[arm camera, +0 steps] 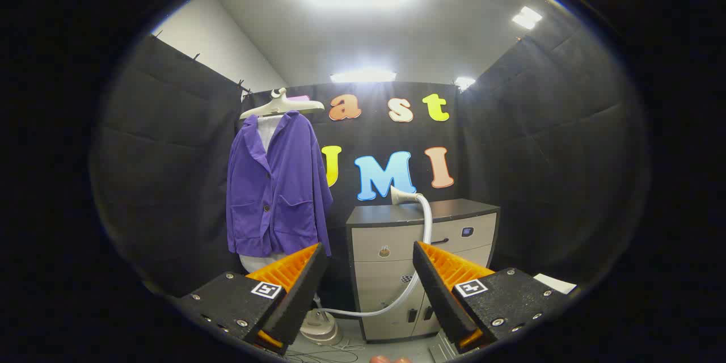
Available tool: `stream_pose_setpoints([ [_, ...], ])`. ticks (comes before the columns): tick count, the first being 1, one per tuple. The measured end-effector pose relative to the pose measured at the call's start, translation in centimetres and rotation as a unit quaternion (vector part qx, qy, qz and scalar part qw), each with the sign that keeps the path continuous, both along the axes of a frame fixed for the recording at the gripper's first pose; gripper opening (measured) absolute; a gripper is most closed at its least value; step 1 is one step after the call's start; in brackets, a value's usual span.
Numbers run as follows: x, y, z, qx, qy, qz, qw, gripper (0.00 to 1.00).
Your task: Iron the clothes twice with a garment steamer, once on the left side and once on the right side.
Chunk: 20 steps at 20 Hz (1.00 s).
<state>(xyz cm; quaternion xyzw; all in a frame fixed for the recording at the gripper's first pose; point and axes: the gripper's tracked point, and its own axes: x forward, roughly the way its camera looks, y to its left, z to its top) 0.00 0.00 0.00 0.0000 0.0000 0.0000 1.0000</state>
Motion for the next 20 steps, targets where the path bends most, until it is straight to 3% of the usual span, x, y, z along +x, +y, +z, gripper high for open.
stream_pose_setpoints([
  [12,1.0,5.2,5.6,-0.035,-0.012,0.039,0.999,0.94],
  [20,1.0,8.9,5.4,-0.054,-0.016,0.075,0.996,0.95],
])
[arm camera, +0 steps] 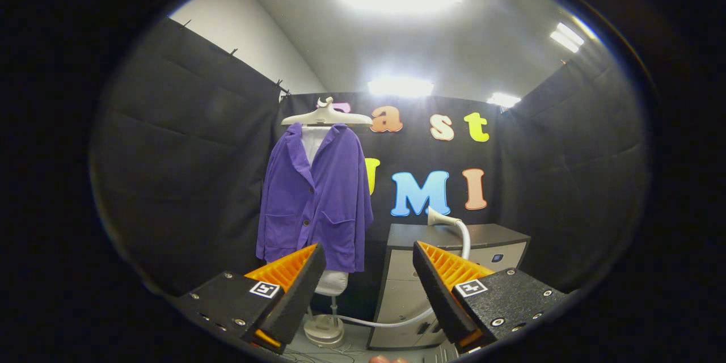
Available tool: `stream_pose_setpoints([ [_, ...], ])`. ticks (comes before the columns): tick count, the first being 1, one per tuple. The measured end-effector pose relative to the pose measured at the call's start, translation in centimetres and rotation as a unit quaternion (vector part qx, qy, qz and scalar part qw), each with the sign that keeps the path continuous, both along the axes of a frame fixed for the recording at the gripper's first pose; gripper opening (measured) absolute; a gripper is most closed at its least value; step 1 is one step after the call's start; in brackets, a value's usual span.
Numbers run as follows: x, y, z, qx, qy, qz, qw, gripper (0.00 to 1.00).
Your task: Iron the clothes twice with a garment steamer, once on the left side and once on the right side.
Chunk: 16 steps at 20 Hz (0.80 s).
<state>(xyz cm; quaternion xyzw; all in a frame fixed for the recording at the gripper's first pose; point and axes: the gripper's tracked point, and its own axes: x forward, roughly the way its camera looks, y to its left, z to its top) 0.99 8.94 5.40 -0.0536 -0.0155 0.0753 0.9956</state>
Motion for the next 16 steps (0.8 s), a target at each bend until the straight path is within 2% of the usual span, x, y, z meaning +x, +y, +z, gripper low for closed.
stream_pose_setpoints([
  [5,1.5,-0.2,0.5,-0.013,0.010,-0.009,1.000,0.95],
  [9,4.3,-2.1,2.1,-0.016,-0.001,-0.028,0.999,0.95],
  [11,6.3,-2.7,2.3,-0.003,0.004,-0.027,1.000,0.95],
  [16,12.9,-6.7,3.5,0.013,0.004,-0.052,0.999,0.95],
])
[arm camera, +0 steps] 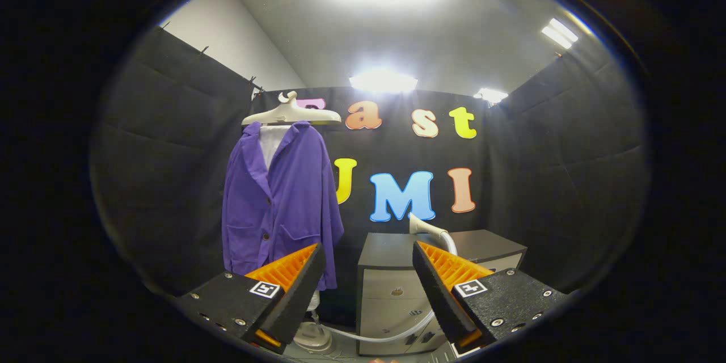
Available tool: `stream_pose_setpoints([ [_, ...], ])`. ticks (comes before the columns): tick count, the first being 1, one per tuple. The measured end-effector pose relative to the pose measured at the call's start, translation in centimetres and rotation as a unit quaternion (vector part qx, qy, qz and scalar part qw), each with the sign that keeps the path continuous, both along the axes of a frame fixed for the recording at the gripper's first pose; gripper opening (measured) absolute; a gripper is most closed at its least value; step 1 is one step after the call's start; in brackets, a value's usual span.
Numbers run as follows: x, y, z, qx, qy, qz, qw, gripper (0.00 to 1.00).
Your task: Iron the clothes twice with a garment steamer, once on the left side and once on the right side.
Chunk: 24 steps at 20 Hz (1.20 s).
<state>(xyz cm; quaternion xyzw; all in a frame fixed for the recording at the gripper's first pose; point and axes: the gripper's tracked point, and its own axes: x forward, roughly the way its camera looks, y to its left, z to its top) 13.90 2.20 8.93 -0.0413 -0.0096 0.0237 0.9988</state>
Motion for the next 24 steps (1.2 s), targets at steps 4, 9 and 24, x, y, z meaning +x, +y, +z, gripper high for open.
stream_pose_setpoints([
  [4,6.6,-4.1,1.1,0.001,0.013,-0.013,1.000,0.95],
  [9,14.8,-10.6,3.3,0.005,0.013,-0.040,0.999,0.95],
  [24,34.9,-18.4,-4.0,0.084,0.150,-0.010,0.985,0.95],
])
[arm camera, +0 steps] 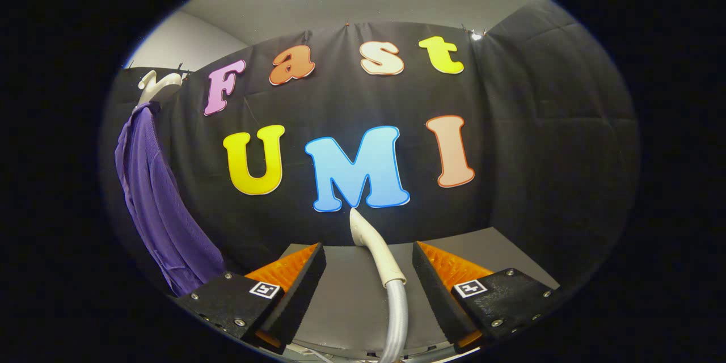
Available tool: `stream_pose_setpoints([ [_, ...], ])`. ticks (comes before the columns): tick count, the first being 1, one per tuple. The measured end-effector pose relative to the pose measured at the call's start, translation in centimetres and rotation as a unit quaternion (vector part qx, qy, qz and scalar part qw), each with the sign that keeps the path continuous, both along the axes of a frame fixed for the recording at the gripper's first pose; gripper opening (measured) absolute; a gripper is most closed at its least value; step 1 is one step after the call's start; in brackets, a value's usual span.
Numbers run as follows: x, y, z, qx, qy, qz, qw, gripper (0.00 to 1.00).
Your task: Iron the clothes twice with a garment steamer, once on the left side and once on the right side.
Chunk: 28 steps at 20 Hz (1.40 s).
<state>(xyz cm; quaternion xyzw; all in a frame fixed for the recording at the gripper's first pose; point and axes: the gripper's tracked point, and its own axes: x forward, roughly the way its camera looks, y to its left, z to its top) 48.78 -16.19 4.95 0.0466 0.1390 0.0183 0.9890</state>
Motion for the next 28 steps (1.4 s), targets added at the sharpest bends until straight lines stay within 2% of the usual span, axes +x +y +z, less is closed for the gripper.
stream_pose_setpoints([
  [6,5.3,-1.2,-4.7,0.110,0.076,0.015,0.991,0.95],
  [8,6.2,-1.1,-6.2,0.155,0.104,0.029,0.982,0.95],
  [13,7.4,-1.9,-8.7,0.243,0.162,0.034,0.956,0.95],
  [17,7.6,-1.1,-11.7,0.313,0.229,0.059,0.920,0.95],
  [19,7.5,-0.3,-12.2,0.375,0.255,0.079,0.888,0.94],
  [20,7.8,-0.2,-12.1,0.409,0.256,0.077,0.873,0.94],
  [21,8.2,-0.8,-12.0,0.427,0.256,0.064,0.865,0.93],
  [25,8.0,-0.1,-13.5,0.451,0.290,0.069,0.841,0.78],
  [26,7.7,0.4,-13.4,0.457,0.298,0.076,0.835,0.63],
  [28,7.7,0.9,-13.4,0.465,0.301,0.083,0.828,0.47],
])
